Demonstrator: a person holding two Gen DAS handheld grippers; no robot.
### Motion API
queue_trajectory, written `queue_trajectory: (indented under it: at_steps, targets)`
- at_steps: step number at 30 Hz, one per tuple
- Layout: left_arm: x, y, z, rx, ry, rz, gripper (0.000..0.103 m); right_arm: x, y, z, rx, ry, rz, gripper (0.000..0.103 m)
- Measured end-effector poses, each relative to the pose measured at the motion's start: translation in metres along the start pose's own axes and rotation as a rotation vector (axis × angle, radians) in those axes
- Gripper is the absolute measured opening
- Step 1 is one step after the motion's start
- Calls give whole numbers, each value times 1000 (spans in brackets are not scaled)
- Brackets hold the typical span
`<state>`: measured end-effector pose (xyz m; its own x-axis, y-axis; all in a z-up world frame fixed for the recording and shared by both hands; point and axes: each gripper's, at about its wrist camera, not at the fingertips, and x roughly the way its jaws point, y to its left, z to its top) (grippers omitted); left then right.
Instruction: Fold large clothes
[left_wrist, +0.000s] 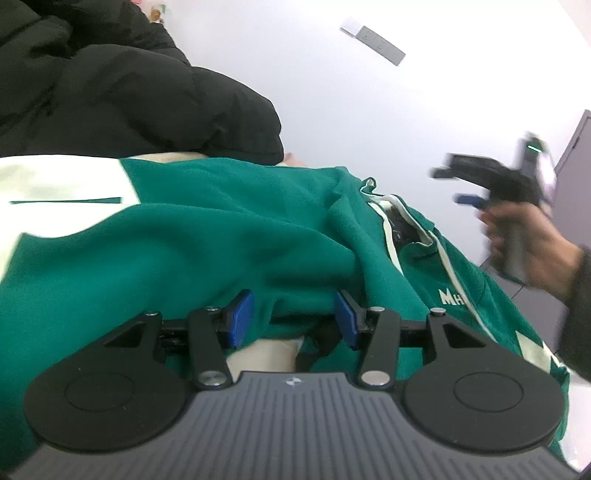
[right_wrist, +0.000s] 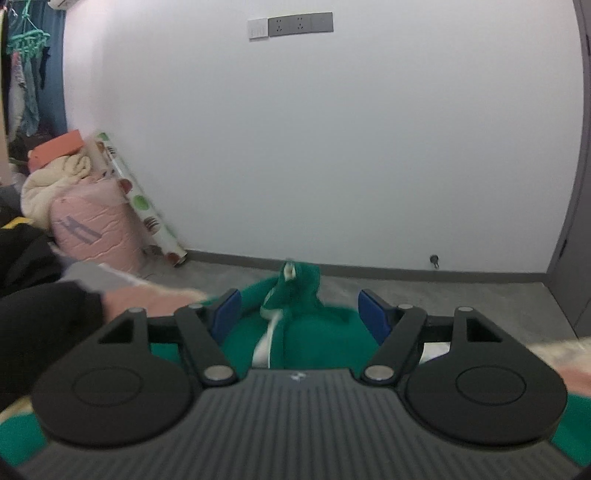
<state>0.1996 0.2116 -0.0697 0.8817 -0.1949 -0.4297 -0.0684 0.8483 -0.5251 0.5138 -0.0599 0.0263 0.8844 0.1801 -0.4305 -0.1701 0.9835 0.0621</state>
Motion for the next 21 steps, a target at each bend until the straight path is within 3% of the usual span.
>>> queue_trajectory:
  at_steps: [7, 11, 14, 18, 21]
  targets:
    - [-42, -12, 0, 7, 45, 68, 54, -161, -18, -35, 82, 55, 40, 72]
    - [-80, -16, -14, -9, 99, 72, 54, -256, -22, -69, 71, 12, 79, 72]
    - [-106, -24, -31, -9, 169, 77, 54, -298, -29, -96, 126, 31, 125, 72]
    - [-129, -48, -43, 94, 173, 120, 54, -333, -52, -141, 232, 129, 105, 72]
    - [-147, -64, -53, 126, 166, 92, 55, -342, -67, -172, 252, 233, 83, 72]
